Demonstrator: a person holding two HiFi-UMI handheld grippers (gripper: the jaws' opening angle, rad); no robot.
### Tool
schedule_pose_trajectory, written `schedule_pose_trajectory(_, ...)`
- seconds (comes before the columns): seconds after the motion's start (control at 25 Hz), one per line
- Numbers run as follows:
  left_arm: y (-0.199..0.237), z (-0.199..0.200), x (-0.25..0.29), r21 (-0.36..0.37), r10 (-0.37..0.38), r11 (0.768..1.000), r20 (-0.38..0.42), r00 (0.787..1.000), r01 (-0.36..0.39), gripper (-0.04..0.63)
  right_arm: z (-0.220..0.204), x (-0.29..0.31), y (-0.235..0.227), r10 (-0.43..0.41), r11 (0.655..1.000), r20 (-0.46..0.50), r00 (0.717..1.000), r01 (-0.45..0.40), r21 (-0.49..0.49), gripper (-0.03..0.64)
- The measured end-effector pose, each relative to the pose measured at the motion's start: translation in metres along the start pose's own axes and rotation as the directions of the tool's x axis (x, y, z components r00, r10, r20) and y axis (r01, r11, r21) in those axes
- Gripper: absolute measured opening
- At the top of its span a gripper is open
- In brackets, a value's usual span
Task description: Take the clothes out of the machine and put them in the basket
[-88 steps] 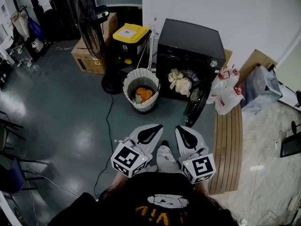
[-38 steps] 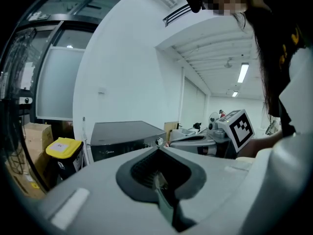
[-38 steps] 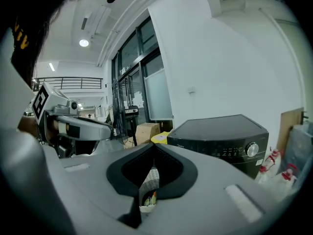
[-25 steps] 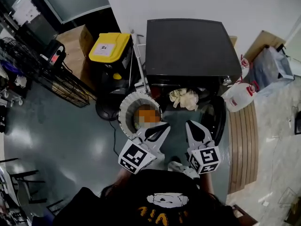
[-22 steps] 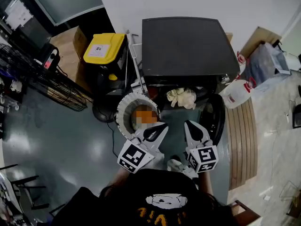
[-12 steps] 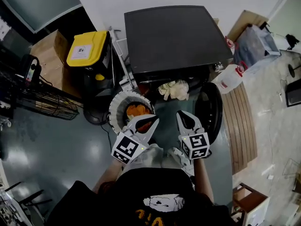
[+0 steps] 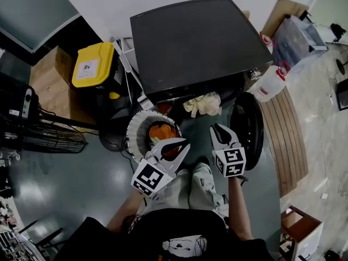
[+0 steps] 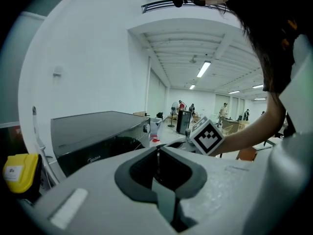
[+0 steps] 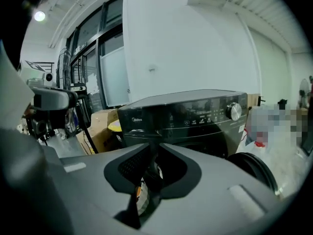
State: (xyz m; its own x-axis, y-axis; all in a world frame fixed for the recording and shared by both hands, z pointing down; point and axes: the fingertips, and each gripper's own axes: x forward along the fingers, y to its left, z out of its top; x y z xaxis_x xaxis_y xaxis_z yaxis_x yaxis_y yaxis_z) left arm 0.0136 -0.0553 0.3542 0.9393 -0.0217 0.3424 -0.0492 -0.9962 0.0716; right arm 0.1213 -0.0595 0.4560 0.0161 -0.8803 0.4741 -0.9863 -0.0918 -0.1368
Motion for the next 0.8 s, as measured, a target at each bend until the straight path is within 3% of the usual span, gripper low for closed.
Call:
schedule_pose_trajectory(0.32, 0.026, -0.012, 0.051, 0.023, 0.003, 1.000, -0.046, 0.999, -0.002, 0.012, -0.055, 0.068, -0.050, -0.012, 0.999, -0.060, 0.998, 0.014, 0.035, 0.136)
schedule_pose_trajectory(0.8, 0.065, -0.098, 0.125, 0.082, 0.050, 0.996, -0.154, 0.987, -0.038, 0.012, -0.140, 0.167, -0.115, -0.038, 0.995, -0.106, 0.994, 0.047, 0.088, 0.176)
